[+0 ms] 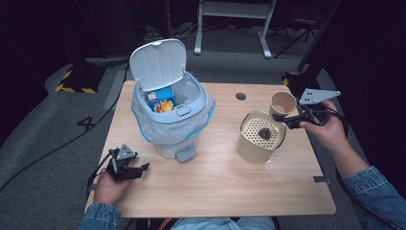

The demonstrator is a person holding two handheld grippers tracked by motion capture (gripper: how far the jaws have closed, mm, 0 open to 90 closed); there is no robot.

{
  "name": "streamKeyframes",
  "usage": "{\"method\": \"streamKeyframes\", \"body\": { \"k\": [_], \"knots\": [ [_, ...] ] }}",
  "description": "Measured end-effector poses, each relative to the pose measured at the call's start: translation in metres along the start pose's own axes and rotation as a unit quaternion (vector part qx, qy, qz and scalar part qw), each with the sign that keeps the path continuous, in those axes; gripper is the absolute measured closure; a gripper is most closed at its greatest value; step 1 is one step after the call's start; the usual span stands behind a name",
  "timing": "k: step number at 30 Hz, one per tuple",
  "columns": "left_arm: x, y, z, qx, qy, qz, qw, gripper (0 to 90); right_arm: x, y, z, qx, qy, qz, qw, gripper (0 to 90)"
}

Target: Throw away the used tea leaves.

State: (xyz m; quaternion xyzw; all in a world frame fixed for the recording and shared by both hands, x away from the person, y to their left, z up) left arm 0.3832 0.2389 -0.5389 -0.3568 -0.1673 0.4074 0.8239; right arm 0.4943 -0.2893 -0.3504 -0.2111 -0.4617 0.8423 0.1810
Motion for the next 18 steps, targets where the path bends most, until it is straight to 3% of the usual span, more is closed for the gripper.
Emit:
{"method": "streamKeyframes", "body": {
  "k": [3, 8, 11, 18],
  "knots": [
    [0.000, 0.000, 0.000, 0.000, -0.001, -0.001, 1.0000, 32.5, 0.002, -0.001, -0.002, -0.017, -0.034, -0.041, 0.9984, 29.5],
    [0.001, 0.000, 0.000, 0.000, -0.002, -0.003, 1.0000, 32.4, 0.004, -0.008, -0.005, -0.030, -0.069, -0.082, 0.9938, 29.4],
    [0.000, 0.000, 0.000, 0.000, -0.001, 0.000, 1.0000, 32.4, 0.005, -0.015, -0.007, -0.031, -0.083, -0.091, 0.9919, 29.4],
    [0.001, 0.000, 0.000, 0.000, -0.002, -0.003, 1.0000, 32.4, 0.014, -0.041, -0.019, -0.028, -0.097, -0.073, 0.9922, 29.3]
  ]
}}
Point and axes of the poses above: each handheld gripper's, and its own axes: z roughly backward along the jaws, y roughly out of its underside, x roughly to its left, the point moved 5 cm from there along -z, roughly forward along the jaws, and after that the axes turned 1 degree about -x, right-handed, at the moved point
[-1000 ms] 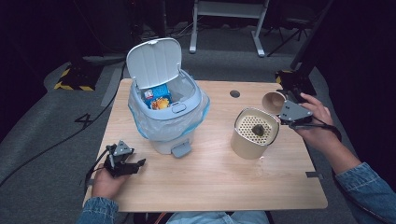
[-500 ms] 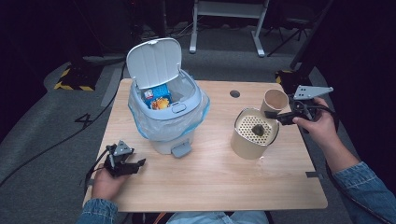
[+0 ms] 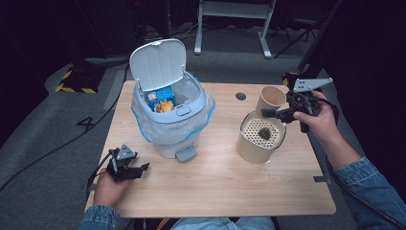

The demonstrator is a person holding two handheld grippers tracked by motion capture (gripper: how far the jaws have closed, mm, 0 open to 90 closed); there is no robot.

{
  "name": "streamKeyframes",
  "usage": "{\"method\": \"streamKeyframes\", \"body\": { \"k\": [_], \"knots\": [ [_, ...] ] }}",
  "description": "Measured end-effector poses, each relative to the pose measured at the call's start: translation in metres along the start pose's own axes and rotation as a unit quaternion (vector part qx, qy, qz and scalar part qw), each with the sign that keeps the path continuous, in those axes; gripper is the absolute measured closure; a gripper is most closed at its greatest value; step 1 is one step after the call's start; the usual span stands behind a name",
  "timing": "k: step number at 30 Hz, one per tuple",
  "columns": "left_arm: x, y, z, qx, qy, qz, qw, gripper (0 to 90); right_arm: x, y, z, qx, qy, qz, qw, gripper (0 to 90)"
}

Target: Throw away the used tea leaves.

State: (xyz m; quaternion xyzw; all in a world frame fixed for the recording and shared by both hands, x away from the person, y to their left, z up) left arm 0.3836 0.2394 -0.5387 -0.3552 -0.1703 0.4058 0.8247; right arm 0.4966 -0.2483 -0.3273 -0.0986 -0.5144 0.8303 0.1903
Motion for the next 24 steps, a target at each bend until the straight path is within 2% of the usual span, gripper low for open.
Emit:
{"method": "streamKeyframes", "body": {
  "k": [4, 9, 12, 20, 24],
  "knots": [
    [0.000, 0.000, 0.000, 0.000, 0.000, 0.000, 1.0000, 32.4, 0.006, -0.016, -0.013, 0.003, -0.006, 0.015, 0.9999, 29.2],
    [-0.001, 0.001, 0.000, 0.001, 0.001, 0.003, 1.0000, 32.3, 0.013, -0.032, -0.027, 0.010, -0.017, 0.023, 0.9996, 29.2],
    [-0.001, 0.001, 0.001, 0.001, 0.001, 0.005, 1.0000, 32.3, 0.015, -0.041, -0.032, 0.015, -0.015, 0.028, 0.9994, 29.3],
    [-0.001, 0.001, 0.001, 0.001, 0.002, 0.005, 1.0000, 32.1, 0.018, -0.066, -0.049, 0.007, -0.029, 0.029, 0.9991, 29.2],
    [-0.001, 0.001, 0.000, 0.001, 0.002, 0.005, 1.0000, 31.9, 0.023, -0.079, -0.059, -0.006, -0.036, 0.033, 0.9988, 29.1]
  ]
}}
Point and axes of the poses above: each handheld gripper's, and its own axes: z roughly backward along the jaws, y roughly out of its underside, x roughly to its left, the point moved 5 cm from there along -z, roughly forward along the jaws, and after that the axes turned 1 degree about -x, right-handed, at the moved point
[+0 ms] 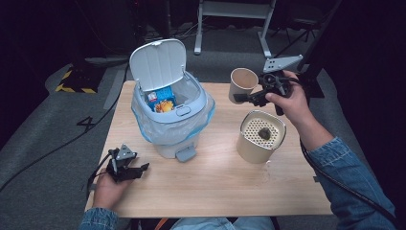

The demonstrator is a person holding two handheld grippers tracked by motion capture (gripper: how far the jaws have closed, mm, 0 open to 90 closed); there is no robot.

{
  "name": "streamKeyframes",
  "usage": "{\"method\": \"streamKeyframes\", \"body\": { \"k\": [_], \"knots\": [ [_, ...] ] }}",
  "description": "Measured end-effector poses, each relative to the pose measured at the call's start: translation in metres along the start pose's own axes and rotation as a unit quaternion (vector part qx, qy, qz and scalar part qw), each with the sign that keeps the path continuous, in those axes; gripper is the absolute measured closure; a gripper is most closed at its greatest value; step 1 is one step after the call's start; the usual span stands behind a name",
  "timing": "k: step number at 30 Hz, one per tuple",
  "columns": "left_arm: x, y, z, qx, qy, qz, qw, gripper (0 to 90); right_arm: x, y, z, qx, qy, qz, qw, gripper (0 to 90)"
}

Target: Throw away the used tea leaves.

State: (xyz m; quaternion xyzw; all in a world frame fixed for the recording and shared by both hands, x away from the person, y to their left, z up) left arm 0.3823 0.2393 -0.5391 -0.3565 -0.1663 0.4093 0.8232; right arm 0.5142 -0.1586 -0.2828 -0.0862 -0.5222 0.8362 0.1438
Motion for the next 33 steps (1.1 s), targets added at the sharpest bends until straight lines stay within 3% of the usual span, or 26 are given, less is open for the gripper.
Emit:
{"method": "streamKeyframes", "body": {
  "k": [21, 33],
  "knots": [
    [0.000, 0.000, 0.000, 0.000, -0.002, 0.001, 1.0000, 31.6, 0.025, -0.060, -0.074, -0.021, -0.040, 0.020, 0.9988, 28.7],
    [0.000, 0.000, 0.000, 0.001, -0.002, 0.002, 1.0000, 31.5, 0.030, -0.070, -0.116, -0.004, -0.041, 0.025, 0.9988, 28.5]
  ]
}}
Point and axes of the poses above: each handheld gripper's, and its own axes: z roughly backward along the jaws, y roughly out of its underside, x roughly to its left, the point moved 5 cm from there along -z, roughly forward along the jaws, and after that the axes turned 1 degree about -x, right-handed, at the moved point
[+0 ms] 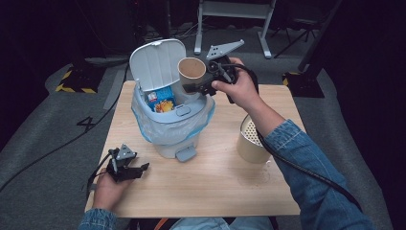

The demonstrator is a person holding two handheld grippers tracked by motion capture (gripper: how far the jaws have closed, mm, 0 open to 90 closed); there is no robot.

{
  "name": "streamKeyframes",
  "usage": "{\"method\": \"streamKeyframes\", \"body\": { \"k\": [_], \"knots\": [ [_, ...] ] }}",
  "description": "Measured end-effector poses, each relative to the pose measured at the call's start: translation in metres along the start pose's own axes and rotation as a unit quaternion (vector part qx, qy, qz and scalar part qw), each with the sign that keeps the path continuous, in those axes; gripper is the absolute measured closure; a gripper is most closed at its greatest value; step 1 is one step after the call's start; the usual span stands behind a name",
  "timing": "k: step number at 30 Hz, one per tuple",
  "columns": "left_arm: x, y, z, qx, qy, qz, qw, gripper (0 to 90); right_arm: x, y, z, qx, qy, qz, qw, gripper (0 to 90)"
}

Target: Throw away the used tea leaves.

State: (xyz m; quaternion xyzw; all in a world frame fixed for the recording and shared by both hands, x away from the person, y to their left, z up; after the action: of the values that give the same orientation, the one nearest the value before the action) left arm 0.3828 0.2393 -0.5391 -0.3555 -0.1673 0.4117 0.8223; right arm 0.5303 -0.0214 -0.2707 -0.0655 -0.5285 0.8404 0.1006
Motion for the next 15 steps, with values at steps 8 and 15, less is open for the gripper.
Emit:
{"method": "streamKeyframes", "body": {
  "k": [8, 15],
  "knots": [
    [0.000, 0.000, 0.000, 0.000, 0.000, 0.000, 1.0000, 31.5, -0.005, 0.003, -0.019, 0.018, 0.005, -0.012, 0.9998, 28.3],
    [0.000, 0.000, 0.000, 0.000, 0.000, 0.000, 1.0000, 31.5, -0.006, 0.007, -0.028, 0.039, 0.006, -0.014, 0.9991, 28.2]
  ]
}}
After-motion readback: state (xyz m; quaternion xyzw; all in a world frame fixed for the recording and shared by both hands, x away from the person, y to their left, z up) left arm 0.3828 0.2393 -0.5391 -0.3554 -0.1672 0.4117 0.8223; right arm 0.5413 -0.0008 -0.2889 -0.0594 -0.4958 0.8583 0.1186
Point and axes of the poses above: each handheld gripper's, and its own axes: z roughly backward along the jaws, y roughly out of its underside, x roughly to its left, the point moved 5 cm from there along -z, roughly forward along the jaws, and after that the axes turned 1 degree about -x, right-handed, at the moved point
